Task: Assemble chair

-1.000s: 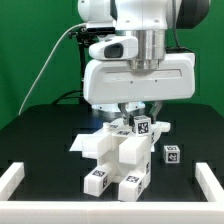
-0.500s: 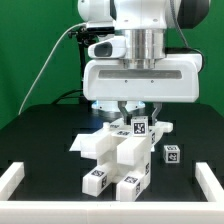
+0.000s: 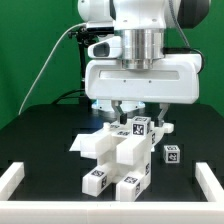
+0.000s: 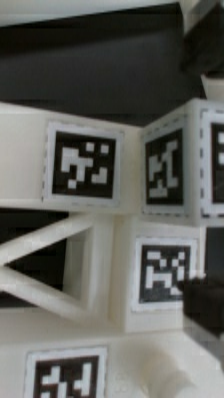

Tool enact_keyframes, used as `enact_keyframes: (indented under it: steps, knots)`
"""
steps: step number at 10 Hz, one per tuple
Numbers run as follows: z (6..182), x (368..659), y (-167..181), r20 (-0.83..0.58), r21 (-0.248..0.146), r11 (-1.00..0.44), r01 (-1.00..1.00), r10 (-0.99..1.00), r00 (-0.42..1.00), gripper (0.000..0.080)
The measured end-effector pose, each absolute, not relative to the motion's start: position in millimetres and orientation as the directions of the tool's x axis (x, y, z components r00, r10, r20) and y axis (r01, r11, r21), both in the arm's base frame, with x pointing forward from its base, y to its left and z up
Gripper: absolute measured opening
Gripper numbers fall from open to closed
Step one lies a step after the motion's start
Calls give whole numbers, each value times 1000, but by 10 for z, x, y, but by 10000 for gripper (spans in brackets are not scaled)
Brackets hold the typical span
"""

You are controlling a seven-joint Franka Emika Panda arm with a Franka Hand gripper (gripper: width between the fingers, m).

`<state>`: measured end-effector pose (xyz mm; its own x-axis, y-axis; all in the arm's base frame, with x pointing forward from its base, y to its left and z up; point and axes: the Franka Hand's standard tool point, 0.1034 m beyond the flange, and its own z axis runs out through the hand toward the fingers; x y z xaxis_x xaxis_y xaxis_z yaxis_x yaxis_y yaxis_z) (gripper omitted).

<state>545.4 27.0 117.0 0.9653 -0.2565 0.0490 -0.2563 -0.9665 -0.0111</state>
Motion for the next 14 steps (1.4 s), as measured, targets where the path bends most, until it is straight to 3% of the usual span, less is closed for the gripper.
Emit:
enact_keyframes:
  steps: [1,3,8,11,12,13,14]
  knots:
    - [1188,5488,275,52,4,-998,-64,-64,997,620]
    - [1181,5492,273,46,18,-978,210,211,976,640]
    - [1210,5463,205,48,41,-877,479,481,875,649]
    - [1207,5484,169,10,69,-614,786,789,615,649]
    - [1202,5482,160,11,68,-631,773,775,632,649]
    - [1201,5481,158,12,68,-646,760,762,647,563]
    - [1199,5480,155,11,68,-647,759,761,648,420]
